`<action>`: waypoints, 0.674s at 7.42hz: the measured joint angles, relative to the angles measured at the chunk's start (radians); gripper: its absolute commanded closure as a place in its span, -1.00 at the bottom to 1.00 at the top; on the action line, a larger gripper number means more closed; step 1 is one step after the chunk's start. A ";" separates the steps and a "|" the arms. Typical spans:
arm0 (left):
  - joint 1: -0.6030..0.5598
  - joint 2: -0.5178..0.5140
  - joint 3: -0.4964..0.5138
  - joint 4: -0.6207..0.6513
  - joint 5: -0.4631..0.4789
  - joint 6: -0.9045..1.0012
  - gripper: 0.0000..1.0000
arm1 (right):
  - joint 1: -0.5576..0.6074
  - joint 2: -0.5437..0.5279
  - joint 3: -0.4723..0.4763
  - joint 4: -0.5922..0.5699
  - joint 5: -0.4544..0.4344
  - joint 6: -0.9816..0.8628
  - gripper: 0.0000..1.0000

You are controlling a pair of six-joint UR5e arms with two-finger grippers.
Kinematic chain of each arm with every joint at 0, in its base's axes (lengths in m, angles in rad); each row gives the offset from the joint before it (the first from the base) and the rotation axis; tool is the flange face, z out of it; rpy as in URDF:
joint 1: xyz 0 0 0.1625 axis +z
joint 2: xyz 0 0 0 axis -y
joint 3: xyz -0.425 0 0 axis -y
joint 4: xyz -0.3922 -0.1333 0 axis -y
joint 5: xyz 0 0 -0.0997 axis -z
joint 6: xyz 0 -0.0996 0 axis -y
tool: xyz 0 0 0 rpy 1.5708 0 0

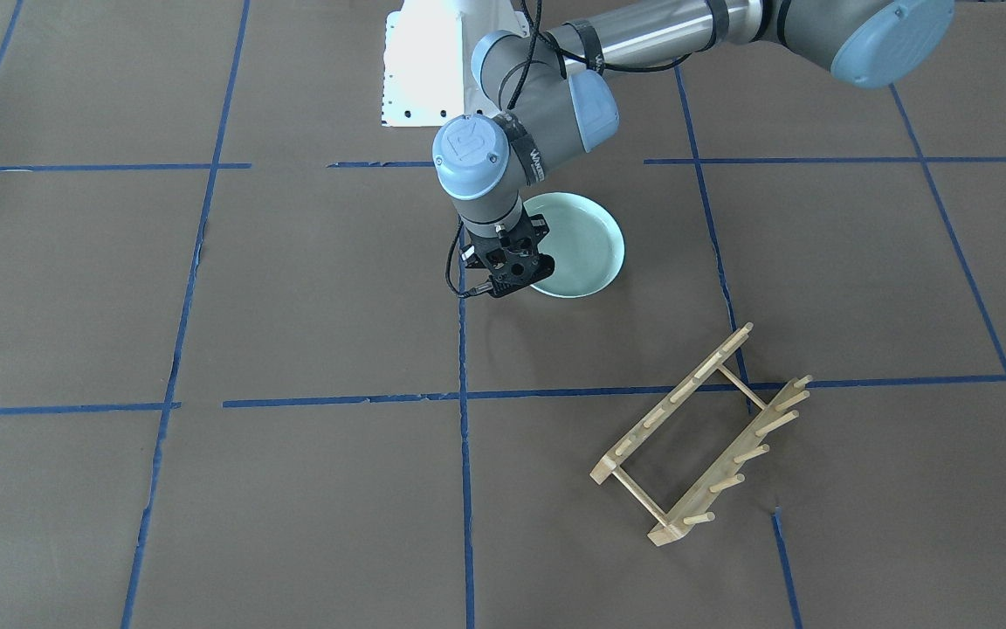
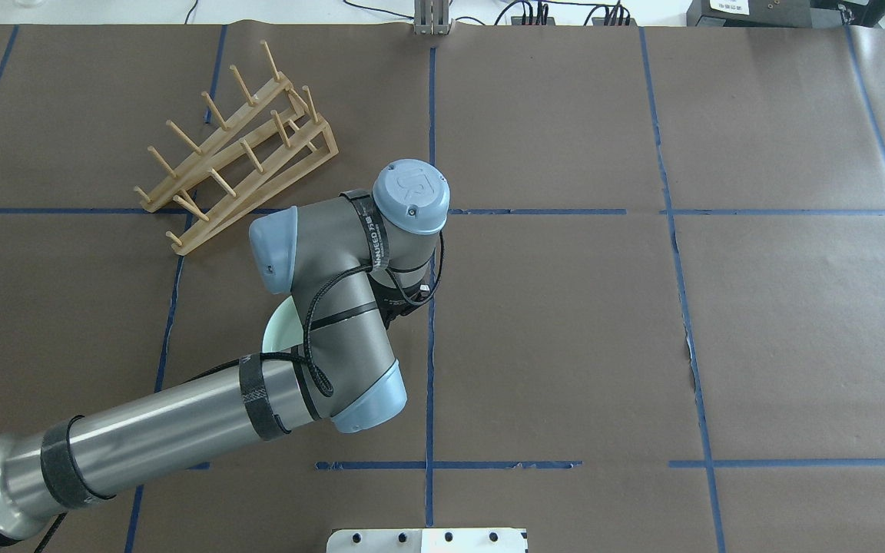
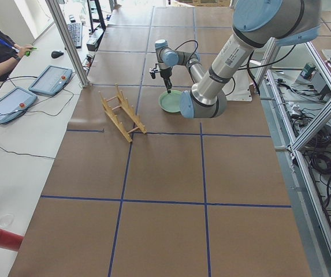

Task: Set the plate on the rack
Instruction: 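Grasp the rim of the pale green plate with the left gripper, then lift the plate with the left gripper and tilt it upright over the rack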

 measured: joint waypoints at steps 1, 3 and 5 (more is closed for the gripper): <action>-0.015 0.001 -0.050 0.001 -0.010 -0.016 1.00 | 0.000 0.000 0.000 0.000 0.000 0.000 -1.00; -0.065 0.000 -0.168 -0.005 -0.045 -0.072 1.00 | 0.001 0.000 0.000 0.000 0.000 0.000 -1.00; -0.164 0.000 -0.266 -0.132 -0.092 -0.163 1.00 | 0.001 0.000 0.000 0.000 0.000 0.000 -1.00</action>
